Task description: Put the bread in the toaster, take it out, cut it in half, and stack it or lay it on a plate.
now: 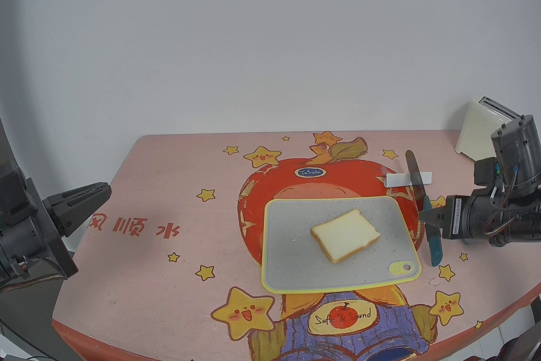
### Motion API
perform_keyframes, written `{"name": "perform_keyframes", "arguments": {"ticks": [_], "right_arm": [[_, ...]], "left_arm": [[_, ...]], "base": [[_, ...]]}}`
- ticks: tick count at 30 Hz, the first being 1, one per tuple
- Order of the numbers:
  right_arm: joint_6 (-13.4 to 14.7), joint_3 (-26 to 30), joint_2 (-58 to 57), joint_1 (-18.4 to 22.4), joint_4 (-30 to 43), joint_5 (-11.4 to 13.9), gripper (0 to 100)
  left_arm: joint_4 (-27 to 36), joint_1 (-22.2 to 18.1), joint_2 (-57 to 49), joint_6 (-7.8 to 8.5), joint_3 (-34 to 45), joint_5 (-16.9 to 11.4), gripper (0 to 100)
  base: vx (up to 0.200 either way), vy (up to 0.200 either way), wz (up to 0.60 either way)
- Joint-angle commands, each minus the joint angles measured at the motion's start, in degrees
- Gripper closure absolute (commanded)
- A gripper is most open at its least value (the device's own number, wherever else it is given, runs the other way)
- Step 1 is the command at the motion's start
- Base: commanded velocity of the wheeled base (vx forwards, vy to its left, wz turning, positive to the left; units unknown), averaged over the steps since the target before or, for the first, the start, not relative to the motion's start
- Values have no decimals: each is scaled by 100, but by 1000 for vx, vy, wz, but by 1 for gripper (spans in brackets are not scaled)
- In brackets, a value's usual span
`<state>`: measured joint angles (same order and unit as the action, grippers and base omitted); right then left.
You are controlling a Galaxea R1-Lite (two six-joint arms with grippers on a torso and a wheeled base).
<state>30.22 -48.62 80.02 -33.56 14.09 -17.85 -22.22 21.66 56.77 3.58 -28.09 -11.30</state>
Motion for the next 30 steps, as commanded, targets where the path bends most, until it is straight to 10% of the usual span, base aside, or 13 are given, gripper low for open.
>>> {"name": "perform_keyframes", "arguments": {"ticks": [1, 20, 27, 29, 30], "right_arm": [[-104, 168, 23, 166, 50, 1, 0], [-157, -87, 1191, 368, -337, -263, 0], [-166, -8, 1394, 377, -565, -553, 0], [-166, 10, 1394, 377, -574, -553, 0], [-166, 1, 1402, 385, -601, -562, 0]], "left_arm": [[-1, -4, 18, 72, 67, 5, 100], [-1, -698, 203, 397, 172, 154, 100], [16, -1402, 352, 134, 137, 1262, 100], [16, -1454, 379, 213, 181, 1376, 100], [8, -1516, 361, 503, 339, 1394, 100]], "base": [[0, 0, 0], [0, 0, 0], [0, 0, 0], [0, 0, 0], [0, 0, 0]]}}
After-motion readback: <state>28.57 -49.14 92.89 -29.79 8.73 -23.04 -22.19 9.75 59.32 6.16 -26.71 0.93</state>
